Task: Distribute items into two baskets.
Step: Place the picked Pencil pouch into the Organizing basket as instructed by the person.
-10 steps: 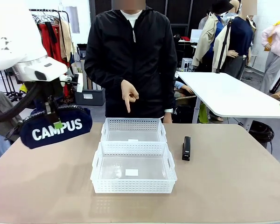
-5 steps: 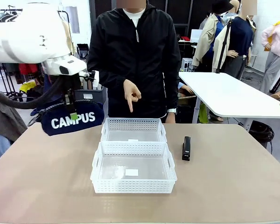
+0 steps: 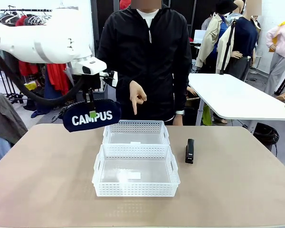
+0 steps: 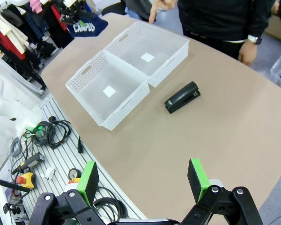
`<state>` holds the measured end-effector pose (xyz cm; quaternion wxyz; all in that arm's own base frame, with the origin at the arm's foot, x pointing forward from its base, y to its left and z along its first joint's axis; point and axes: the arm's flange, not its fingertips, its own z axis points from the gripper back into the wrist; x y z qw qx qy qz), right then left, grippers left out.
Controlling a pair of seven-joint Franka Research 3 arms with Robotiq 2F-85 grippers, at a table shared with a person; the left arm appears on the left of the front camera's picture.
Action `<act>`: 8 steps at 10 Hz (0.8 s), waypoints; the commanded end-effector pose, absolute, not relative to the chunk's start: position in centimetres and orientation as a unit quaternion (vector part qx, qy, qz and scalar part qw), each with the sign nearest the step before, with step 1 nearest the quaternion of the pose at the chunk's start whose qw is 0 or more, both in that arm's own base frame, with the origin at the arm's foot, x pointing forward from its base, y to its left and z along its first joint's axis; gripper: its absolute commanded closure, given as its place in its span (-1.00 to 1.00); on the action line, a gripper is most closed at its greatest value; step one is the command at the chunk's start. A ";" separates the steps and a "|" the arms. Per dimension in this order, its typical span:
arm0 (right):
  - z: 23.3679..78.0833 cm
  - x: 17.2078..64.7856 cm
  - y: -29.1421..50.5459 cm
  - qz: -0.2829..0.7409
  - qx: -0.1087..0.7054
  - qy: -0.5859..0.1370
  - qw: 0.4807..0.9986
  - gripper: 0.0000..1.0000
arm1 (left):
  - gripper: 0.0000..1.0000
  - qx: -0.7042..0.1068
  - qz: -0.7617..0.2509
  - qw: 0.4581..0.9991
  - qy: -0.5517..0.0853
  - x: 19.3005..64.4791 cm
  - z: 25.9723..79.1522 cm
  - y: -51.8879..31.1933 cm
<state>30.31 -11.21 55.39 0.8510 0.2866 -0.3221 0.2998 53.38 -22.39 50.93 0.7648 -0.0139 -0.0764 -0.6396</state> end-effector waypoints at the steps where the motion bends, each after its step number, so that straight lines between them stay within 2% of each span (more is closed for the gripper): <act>1: 55.6 30.3 -11.2 0.306 0.289 -0.327 0.846 -1.00 | 1.00 -0.032 -0.651 0.755 -0.068 55.2 51.0 -23.7; 8: 55.6 30.3 -11.2 0.306 0.289 -0.327 0.846 -1.00 | 1.00 -0.024 -0.682 0.728 -0.064 59.4 48.6 -31.2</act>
